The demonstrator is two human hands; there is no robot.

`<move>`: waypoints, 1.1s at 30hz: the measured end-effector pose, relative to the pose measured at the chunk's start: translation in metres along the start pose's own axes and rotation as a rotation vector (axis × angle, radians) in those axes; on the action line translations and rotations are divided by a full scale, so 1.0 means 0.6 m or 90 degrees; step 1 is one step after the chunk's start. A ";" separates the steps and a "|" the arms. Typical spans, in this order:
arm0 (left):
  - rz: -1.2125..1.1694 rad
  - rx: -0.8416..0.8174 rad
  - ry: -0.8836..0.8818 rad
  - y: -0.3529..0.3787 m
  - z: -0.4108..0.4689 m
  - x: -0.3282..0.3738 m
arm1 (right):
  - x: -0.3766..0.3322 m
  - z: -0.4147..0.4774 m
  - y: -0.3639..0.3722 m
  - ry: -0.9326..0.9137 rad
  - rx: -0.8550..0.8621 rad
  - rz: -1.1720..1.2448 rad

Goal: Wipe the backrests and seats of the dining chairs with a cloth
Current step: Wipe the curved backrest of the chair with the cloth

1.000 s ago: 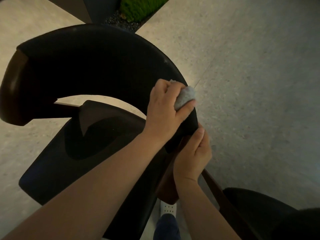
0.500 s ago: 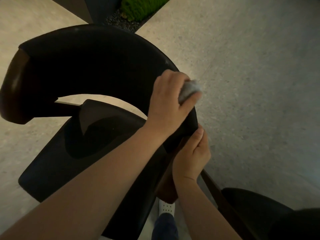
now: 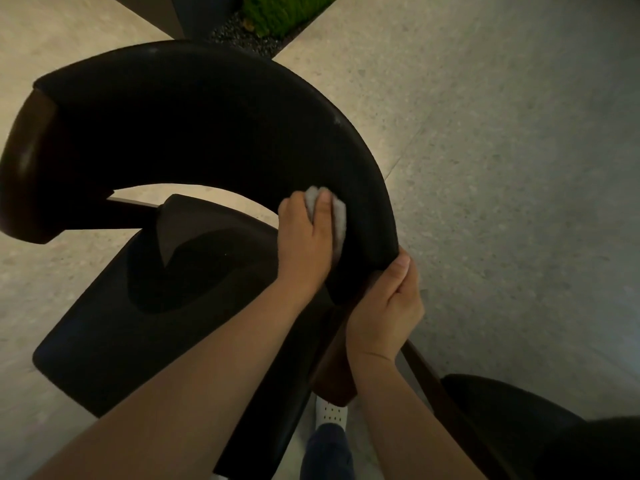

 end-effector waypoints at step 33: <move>0.009 -0.088 -0.160 0.017 -0.019 -0.121 | 0.005 0.001 0.000 -0.009 0.004 -0.020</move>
Point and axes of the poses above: each hand's wrist, its own z-axis towards the middle knuckle, its own y-axis out of the palm, x = y × z, the point moved 4 cm from there along z, towards the middle knuckle, and after that the axes turned 4 degrees about z, right-handed, at the moved point
